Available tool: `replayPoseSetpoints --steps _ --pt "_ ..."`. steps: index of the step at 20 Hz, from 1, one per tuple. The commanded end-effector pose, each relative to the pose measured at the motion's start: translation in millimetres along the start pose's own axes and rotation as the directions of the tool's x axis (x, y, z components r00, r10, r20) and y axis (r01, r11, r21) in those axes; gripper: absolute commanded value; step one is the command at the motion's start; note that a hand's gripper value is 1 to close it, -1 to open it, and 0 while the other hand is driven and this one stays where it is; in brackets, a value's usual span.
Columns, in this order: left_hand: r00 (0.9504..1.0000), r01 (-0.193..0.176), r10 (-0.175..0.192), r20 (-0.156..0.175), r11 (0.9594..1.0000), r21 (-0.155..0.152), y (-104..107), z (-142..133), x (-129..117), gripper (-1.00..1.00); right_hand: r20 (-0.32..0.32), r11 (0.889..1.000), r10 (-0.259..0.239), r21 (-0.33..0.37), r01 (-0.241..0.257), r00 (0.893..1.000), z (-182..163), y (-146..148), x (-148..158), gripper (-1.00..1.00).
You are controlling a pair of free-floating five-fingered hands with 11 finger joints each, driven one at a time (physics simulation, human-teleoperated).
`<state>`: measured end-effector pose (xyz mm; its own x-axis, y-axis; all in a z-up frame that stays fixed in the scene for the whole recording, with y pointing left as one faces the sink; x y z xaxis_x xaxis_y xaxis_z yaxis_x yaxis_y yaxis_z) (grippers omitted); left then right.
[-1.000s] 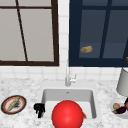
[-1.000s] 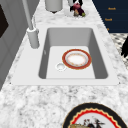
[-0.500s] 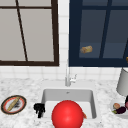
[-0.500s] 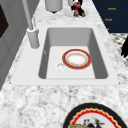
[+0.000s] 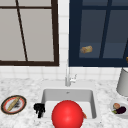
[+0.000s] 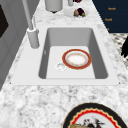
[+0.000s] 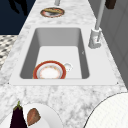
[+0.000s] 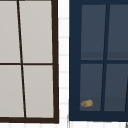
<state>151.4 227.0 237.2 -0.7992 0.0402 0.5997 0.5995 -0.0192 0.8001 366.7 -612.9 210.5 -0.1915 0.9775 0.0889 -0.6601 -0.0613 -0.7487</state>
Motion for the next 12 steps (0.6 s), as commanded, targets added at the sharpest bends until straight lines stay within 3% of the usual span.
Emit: replayPoseSetpoints --steps 1,12 --pt "1.0000 0.000 0.000 0.000 1.0000 0.000 0 0 0 0.00 0.018 1.000 -0.028 -0.004 0.028 0.999 14 -18 17 1.00" --pt "1.0000 0.000 0.000 0.000 1.0000 0.000 0 0 0 0.00 -0.044 1.000 0.026 0.015 -0.025 0.999 41 -67 96 1.00"
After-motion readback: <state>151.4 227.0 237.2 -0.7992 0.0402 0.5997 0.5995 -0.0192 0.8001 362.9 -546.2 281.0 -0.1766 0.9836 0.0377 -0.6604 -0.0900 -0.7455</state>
